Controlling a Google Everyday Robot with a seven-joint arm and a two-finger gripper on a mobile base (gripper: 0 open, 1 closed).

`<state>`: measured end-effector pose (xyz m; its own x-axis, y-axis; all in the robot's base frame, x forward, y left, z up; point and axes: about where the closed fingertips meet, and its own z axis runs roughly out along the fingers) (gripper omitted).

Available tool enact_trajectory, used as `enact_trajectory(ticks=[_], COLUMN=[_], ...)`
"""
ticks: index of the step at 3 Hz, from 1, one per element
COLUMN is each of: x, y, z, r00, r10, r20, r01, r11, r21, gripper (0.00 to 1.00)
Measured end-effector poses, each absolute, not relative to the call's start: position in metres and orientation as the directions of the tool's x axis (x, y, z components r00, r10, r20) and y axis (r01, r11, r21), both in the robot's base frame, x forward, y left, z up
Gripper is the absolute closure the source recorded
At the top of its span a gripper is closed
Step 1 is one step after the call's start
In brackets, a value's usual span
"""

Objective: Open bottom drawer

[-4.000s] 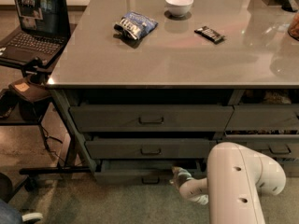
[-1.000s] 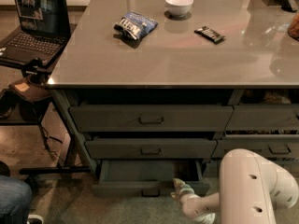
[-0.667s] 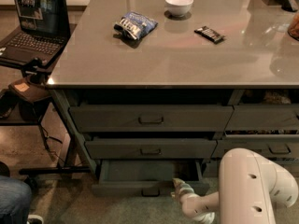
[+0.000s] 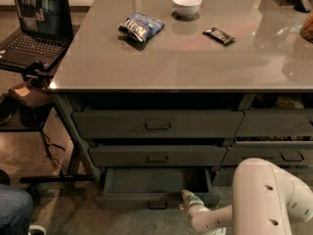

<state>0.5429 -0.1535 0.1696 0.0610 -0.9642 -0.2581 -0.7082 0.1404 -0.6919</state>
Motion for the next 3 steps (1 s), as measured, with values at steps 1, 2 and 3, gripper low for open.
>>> enact_trajectory(ticks=[1, 2, 3], x=[0.532, 0.531, 0.519], y=[-0.154, -0.154, -0.154], z=[0.167, 0.169, 0.166], r00=[0.060, 0.060, 0.059], r10=[-0.962, -0.962, -0.961], r20=[-0.265, -0.265, -0.271], r01=[-0.705, -0.705, -0.702], r11=[0.147, 0.147, 0.153], r21=[-0.694, -0.694, -0.696], gripper=[1.00, 1.00, 1.00])
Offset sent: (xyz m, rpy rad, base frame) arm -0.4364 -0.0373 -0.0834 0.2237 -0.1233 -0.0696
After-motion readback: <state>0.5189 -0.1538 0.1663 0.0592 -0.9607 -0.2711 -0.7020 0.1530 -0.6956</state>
